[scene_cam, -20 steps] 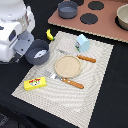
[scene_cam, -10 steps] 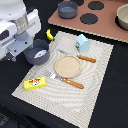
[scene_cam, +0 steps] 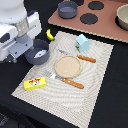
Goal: Interact with the objects in diverse but meaningful ways.
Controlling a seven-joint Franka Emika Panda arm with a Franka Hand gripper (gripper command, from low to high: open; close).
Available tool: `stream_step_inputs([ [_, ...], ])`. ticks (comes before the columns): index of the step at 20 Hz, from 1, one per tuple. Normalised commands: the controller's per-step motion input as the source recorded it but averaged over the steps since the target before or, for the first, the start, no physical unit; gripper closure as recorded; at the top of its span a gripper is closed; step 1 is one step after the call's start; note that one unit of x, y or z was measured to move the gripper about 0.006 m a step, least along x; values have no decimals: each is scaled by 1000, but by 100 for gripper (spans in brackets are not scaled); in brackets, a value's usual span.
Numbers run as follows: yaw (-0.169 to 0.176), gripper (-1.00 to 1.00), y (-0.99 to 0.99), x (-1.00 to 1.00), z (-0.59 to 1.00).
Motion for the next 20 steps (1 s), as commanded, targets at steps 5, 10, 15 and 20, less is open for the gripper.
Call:
stream_step_inputs([
  [5,-4,-100,32,-246,-371],
  [10,-6,-100,38,-228,-314],
  [15,-10,-100,18,-217,-197],
  [20,-10,-100,0,-227,-118],
])
